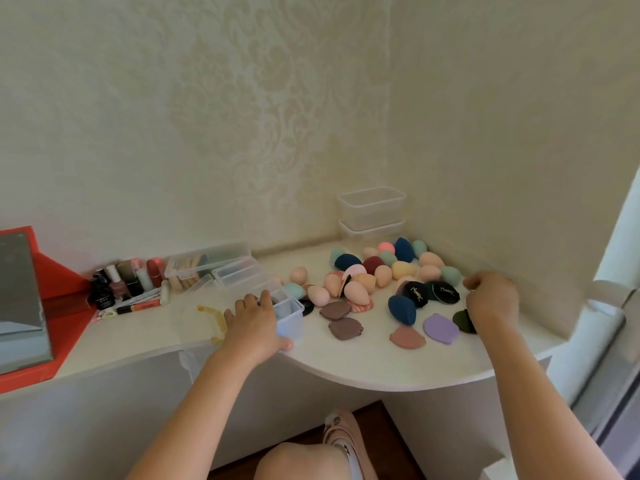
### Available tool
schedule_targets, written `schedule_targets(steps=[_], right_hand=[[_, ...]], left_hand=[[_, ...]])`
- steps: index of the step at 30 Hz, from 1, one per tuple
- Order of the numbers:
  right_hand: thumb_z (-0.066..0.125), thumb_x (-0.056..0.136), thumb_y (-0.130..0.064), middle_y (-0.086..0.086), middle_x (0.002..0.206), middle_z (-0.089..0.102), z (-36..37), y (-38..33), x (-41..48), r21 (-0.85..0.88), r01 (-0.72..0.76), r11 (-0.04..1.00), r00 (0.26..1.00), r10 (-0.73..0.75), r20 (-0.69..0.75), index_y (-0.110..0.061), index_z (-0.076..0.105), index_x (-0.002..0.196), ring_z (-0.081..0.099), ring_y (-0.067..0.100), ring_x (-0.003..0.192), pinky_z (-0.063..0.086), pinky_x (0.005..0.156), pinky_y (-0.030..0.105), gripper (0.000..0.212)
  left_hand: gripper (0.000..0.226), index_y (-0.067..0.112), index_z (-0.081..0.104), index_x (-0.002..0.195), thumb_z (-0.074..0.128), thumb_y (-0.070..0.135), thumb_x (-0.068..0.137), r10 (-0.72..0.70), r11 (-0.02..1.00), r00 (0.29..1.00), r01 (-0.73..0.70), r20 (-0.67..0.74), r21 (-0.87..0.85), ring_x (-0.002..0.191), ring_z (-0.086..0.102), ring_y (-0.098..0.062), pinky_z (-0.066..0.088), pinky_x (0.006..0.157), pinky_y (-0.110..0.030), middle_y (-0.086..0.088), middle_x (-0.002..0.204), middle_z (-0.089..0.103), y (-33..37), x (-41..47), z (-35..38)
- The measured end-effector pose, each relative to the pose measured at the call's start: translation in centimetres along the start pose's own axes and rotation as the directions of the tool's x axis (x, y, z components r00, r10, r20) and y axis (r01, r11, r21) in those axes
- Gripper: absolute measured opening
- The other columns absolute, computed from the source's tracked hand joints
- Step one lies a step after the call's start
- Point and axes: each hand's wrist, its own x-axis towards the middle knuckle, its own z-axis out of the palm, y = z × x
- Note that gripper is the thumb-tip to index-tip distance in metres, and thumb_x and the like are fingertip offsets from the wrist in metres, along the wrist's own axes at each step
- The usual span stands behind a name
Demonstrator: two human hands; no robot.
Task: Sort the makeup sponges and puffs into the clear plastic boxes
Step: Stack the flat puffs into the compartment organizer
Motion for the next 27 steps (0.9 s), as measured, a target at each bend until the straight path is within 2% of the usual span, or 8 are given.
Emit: schedule_targets(steps=[4,6,9,12,15,18,23,27], right_hand=[[0.048,0.086,0.008,0.010,0.108,0.069,-0.1,-4.0,-0.8,0.230,0.213,0.950,0.976,-0.217,-0.006,-0.008,0.064,0.117,0.061,0.027,0.094,0.044,0.074,0.026,0.039],[0.052,0.088,0.003,0.005,0.116,0.066,0.4,-6.5,-1.8,0.288,0.325,0.901,0.935,-0.353,0.048,-0.011,0.071,0.107,0.060,0.019,0.097,0.038,0.075,0.018,0.031],[0.062,0.085,0.002,0.000,0.127,0.050,1.4,-10.2,-3.9,0.367,0.552,0.749,0.787,-0.614,0.069,-0.012,0.077,0.086,0.052,0.005,0.108,0.039,0.082,0.008,0.021],[0.067,0.081,0.002,0.008,0.142,0.044,2.5,-13.1,-5.1,0.410,0.738,0.536,0.575,-0.817,0.035,-0.014,0.078,0.087,0.034,0.018,0.133,0.031,0.098,0.004,0.020],[0.067,0.082,0.002,0.007,0.141,0.048,3.5,-15.9,-5.6,0.500,0.741,0.448,0.426,-0.889,0.166,-0.013,0.078,0.092,0.046,0.006,0.122,0.033,0.094,0.002,0.021],[0.060,0.082,0.009,0.010,0.108,0.071,5.4,-18.6,-6.1,0.500,0.765,0.406,0.332,-0.914,0.234,-0.010,0.077,0.094,0.067,0.022,0.099,0.046,0.085,0.015,0.028],[0.053,0.089,-0.010,0.000,0.106,0.070,7.2,-21.6,-7.1,0.400,0.816,0.417,0.225,-0.867,0.445,-0.017,0.071,0.107,0.063,0.016,0.092,0.048,0.086,0.025,0.027],[0.051,0.086,0.000,0.006,0.103,0.068,8.9,-22.8,-7.9,0.398,0.834,0.381,0.171,-0.866,0.470,-0.012,0.065,0.107,0.058,0.019,0.084,0.046,0.078,0.029,0.027]], left_hand=[[0.096,0.012,0.018,0.142,0.069,0.051,0.071,0.009,1.000,1.000,-0.009,-0.002,-0.019,0.120,0.036,-0.029,0.032,0.098,-0.039,-0.012,0.131,0.036,-0.1,0.0,0.0],[0.098,0.011,0.017,0.142,0.070,0.051,0.070,0.012,0.999,1.000,-0.013,-0.011,-0.036,0.120,0.036,-0.029,0.033,0.098,-0.038,-0.011,0.131,0.036,-0.1,0.0,0.0],[0.096,0.009,0.022,0.138,0.071,0.053,0.068,0.017,0.999,1.000,-0.018,-0.020,-0.050,0.118,0.037,-0.027,0.033,0.097,-0.037,-0.009,0.128,0.037,-0.4,0.0,0.0],[0.087,0.012,0.031,0.132,0.070,0.055,0.067,0.045,0.998,0.999,-0.045,-0.005,-0.050,0.116,0.038,-0.026,0.035,0.097,-0.037,-0.007,0.125,0.038,-0.7,0.2,0.0],[0.088,0.013,0.029,0.134,0.069,0.056,0.068,0.063,0.997,0.998,-0.062,0.015,-0.036,0.119,0.037,-0.026,0.034,0.099,-0.037,-0.008,0.129,0.038,-0.9,0.4,-0.2],[0.089,0.013,0.028,0.136,0.069,0.056,0.069,0.062,0.998,0.998,-0.062,0.011,-0.029,0.119,0.037,-0.026,0.033,0.100,-0.037,-0.008,0.130,0.038,-0.9,0.4,-0.1],[0.083,0.013,0.032,0.132,0.068,0.055,0.069,0.066,0.998,0.998,-0.066,-0.016,-0.013,0.115,0.038,-0.025,0.032,0.095,-0.035,-0.006,0.127,0.039,-1.0,0.3,0.1],[0.082,0.014,0.031,0.132,0.067,0.053,0.070,0.062,0.998,0.998,-0.062,-0.027,-0.019,0.115,0.037,-0.024,0.031,0.096,-0.035,-0.006,0.126,0.038,-1.0,0.4,0.3]])
